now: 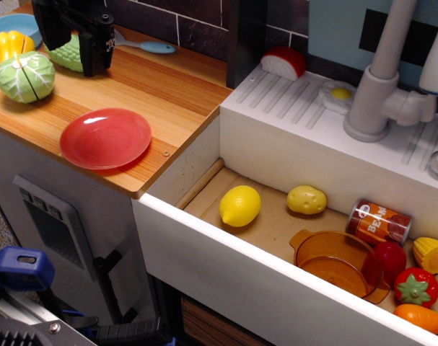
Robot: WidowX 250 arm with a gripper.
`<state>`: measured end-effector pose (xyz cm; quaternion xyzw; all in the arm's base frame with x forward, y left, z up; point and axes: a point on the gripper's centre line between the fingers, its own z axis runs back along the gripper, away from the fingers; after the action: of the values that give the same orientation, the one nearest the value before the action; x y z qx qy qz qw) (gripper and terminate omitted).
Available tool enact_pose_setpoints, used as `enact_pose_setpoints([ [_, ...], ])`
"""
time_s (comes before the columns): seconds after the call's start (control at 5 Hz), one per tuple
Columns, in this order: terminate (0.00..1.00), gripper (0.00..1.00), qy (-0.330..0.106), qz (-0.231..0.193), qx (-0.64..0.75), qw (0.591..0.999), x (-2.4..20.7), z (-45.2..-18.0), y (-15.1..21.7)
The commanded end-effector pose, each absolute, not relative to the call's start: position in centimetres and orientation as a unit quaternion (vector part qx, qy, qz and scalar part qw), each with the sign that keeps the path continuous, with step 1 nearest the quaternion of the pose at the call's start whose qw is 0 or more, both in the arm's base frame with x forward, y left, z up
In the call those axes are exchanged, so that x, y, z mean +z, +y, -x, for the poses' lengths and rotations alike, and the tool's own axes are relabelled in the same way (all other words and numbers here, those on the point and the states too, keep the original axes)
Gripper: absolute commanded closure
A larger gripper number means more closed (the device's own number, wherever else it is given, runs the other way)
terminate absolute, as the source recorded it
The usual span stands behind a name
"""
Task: Put lemon on plate
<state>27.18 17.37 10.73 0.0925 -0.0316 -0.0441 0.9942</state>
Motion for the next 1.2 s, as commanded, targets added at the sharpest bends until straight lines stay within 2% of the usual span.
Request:
enact_pose_setpoints([
  [0.0, 0.00, 0.00, -0.032, -0.093, -0.044, 0.994, 10.7, -27.2, 17.4],
  [0.2, 0.00, 0.00, -0.037, -0.082, -0.040, 0.995, 11.7, -29.1, 14.7],
  [0.4, 0.00, 0.00, -0.049, -0.078, -0.025, 0.995, 13.2, -30.7, 10.3],
  [0.6, 0.00, 0.00, -0.043, -0.061, -0.028, 0.997, 13.5, -31.9, 6.1],
  [0.8, 0.00, 0.00, -0.059, -0.054, -0.030, 0.996, 11.1, -32.6, 3.0],
  [1.0, 0.00, 0.00, -0.072, -0.043, -0.041, 0.996, 8.0, -33.2, 1.7],
])
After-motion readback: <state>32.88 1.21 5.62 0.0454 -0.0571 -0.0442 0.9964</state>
